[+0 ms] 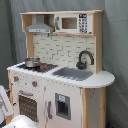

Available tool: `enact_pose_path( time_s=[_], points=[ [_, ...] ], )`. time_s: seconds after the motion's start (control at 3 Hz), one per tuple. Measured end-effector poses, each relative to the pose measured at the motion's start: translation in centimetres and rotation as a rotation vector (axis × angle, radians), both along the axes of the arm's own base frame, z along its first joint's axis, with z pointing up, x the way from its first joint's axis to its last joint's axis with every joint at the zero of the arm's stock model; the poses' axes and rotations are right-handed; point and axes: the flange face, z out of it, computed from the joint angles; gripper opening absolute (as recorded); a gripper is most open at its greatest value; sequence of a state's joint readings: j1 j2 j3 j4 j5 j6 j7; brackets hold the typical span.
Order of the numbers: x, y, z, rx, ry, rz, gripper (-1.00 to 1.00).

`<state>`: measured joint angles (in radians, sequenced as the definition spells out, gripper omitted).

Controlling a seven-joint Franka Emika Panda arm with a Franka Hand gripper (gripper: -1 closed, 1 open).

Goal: Play with the kitchen

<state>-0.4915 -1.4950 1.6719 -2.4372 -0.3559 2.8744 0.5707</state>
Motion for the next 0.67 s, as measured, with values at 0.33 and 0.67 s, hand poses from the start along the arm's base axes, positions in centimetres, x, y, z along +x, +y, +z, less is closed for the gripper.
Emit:
enact_pose_path(
  time_s=[0.33,0.67],
  points=[
    [-0.2,-1.21,-0.09,0.11,-0.012,-0.014,1.0],
    [-0.26,-2.21,-0.02,0.214,-0.026,-0.027,1.0]
  ],
)
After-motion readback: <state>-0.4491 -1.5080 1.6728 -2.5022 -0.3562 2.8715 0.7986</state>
